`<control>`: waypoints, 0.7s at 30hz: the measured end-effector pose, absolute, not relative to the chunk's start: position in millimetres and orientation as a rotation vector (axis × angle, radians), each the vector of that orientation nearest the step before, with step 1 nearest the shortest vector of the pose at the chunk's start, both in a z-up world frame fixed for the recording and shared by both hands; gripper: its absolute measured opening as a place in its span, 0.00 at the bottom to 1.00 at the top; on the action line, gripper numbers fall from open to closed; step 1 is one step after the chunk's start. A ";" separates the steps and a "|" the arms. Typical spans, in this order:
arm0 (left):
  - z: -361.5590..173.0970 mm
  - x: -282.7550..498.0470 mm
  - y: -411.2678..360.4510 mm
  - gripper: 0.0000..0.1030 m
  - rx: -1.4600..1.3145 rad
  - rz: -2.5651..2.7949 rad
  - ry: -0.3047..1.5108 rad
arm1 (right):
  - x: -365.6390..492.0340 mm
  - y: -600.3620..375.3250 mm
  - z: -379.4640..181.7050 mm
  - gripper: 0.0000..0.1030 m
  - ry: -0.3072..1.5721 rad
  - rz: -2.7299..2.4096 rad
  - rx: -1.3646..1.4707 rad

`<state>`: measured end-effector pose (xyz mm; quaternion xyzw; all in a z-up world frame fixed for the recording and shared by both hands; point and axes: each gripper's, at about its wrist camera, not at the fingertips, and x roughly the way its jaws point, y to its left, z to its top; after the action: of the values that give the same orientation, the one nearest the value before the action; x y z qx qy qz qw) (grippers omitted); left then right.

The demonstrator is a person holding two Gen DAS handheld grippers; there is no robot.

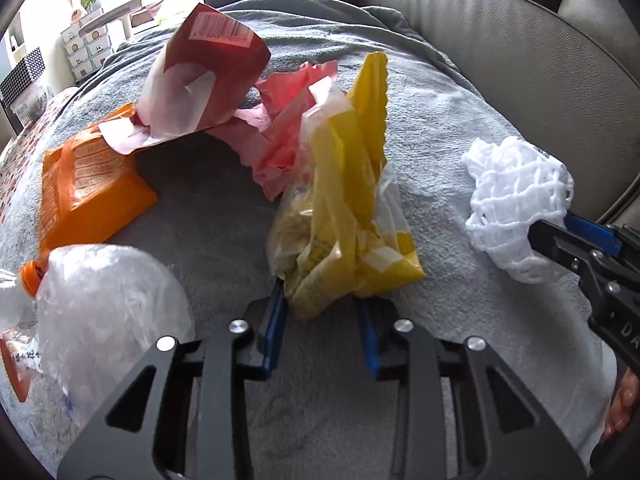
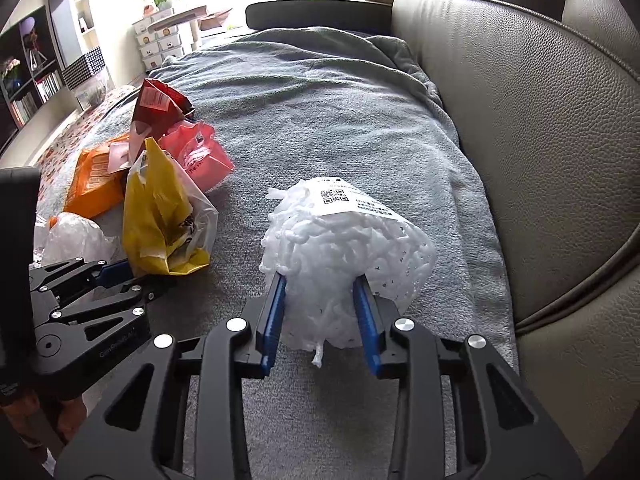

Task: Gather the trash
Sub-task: 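Grasp the yellow snack bag with left tool while right tool grasps the white foam net, then carry the yellow bag and foam net to the grey bin and open both tools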

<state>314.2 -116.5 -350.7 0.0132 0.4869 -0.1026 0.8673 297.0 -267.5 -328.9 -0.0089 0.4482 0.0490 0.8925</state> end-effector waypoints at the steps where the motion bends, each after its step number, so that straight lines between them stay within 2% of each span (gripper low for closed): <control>1: -348.6 309.9 -113.8 0.31 0.025 -0.215 1.018 | 296.3 -266.9 -327.8 0.31 0.930 0.101 -0.022; 12: -310.5 260.5 -70.3 0.31 -0.007 -0.182 0.993 | 263.2 -243.4 -296.6 0.31 0.914 0.108 -0.036; 21: -279.9 192.8 15.3 0.31 -0.062 -0.093 0.975 | 222.5 -187.4 -257.6 0.31 0.877 0.159 -0.072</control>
<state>192.8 15.3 -279.9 -0.0298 0.4681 -0.0446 0.8820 222.5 -187.4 -257.6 -0.0347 0.4243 0.0768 0.9016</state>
